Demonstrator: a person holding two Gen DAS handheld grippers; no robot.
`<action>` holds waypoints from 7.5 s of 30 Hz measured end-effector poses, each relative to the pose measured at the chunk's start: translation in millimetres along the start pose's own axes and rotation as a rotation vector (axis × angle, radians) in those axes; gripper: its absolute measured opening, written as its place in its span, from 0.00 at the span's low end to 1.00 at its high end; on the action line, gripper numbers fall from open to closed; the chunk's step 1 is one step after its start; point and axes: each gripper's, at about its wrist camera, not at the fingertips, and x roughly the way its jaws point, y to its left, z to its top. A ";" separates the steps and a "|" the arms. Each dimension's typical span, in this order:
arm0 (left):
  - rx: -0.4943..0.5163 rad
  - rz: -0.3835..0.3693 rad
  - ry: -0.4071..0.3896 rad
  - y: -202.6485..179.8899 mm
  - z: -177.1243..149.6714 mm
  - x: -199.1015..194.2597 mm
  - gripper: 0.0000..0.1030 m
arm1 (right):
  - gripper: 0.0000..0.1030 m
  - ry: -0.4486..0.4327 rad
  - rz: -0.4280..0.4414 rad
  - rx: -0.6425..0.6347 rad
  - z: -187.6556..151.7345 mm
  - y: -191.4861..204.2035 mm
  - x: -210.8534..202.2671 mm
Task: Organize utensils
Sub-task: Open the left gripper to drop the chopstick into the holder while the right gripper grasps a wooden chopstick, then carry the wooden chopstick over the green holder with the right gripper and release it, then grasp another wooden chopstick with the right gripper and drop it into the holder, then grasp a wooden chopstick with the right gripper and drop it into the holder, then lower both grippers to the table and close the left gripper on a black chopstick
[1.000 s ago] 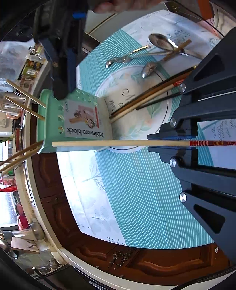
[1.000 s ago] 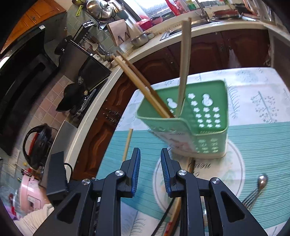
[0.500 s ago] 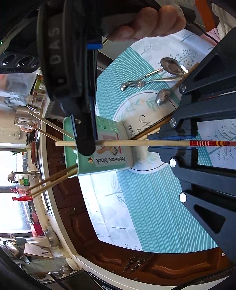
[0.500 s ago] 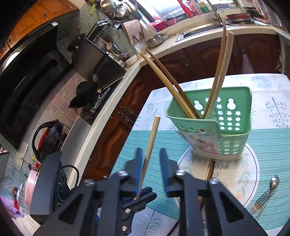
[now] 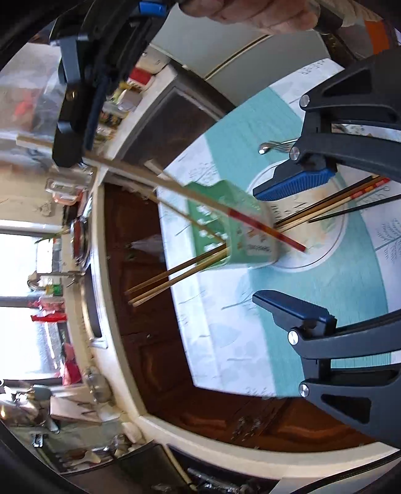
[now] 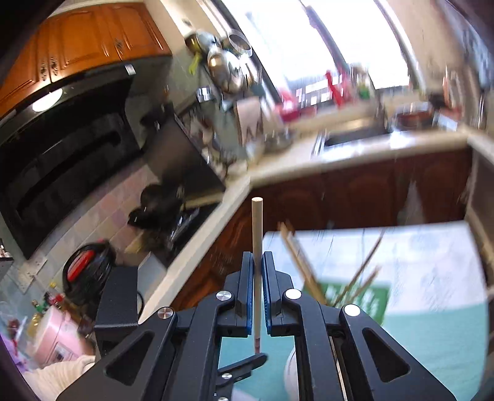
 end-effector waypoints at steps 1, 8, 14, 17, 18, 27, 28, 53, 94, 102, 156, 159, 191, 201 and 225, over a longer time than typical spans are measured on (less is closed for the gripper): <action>-0.011 0.009 -0.010 2.6 7.3 -3.9 0.59 | 0.05 -0.030 -0.016 -0.014 10.5 3.8 -6.9; -0.093 0.060 -0.041 23.7 38.8 -13.0 0.63 | 0.05 -0.152 -0.156 -0.116 64.6 24.4 -29.5; -0.142 0.108 -0.017 37.3 37.8 5.2 0.63 | 0.05 -0.108 -0.262 -0.192 63.6 20.7 6.6; -0.170 0.128 -0.009 43.9 30.4 15.1 0.63 | 0.06 -0.071 -0.291 -0.201 43.8 8.1 35.6; -0.178 0.134 -0.005 45.7 28.0 18.1 0.63 | 0.06 -0.046 -0.291 -0.197 39.2 3.6 45.3; -0.207 0.145 0.020 49.5 9.1 36.0 0.74 | 0.10 0.147 -0.295 -0.171 1.0 -22.6 108.3; -0.211 0.144 0.024 49.6 7.4 37.1 0.74 | 0.11 0.141 -0.290 -0.166 0.6 -22.7 107.4; -0.083 0.152 0.024 1.4 -66.3 25.7 0.74 | 0.41 0.116 -0.267 -0.037 -95.7 -29.3 -48.8; -0.221 0.139 0.075 55.6 -70.9 64.5 0.74 | 0.05 0.333 -0.491 -0.150 23.5 -44.5 175.1; -0.203 0.132 0.062 50.6 -72.6 58.8 0.74 | 0.15 0.417 -0.468 -0.120 26.3 -20.6 217.8; -0.178 0.116 0.010 33.1 -56.8 49.2 0.74 | 0.08 0.190 -0.324 0.044 -62.7 -81.7 57.3; -0.179 0.117 0.011 33.3 -57.4 49.2 0.74 | 0.06 0.154 -0.330 -0.007 -58.2 -70.7 60.9; -0.206 0.122 0.007 42.0 -62.2 42.7 0.74 | 0.19 0.251 -0.347 -0.166 -31.7 4.8 127.5; -0.191 0.102 0.014 29.3 -71.1 27.4 0.74 | 0.24 0.255 -0.320 -0.106 -69.3 -4.5 46.3; -0.195 0.003 0.188 -25.7 -145.8 59.0 0.74 | 0.36 0.368 -0.394 0.070 -245.1 -65.2 -85.4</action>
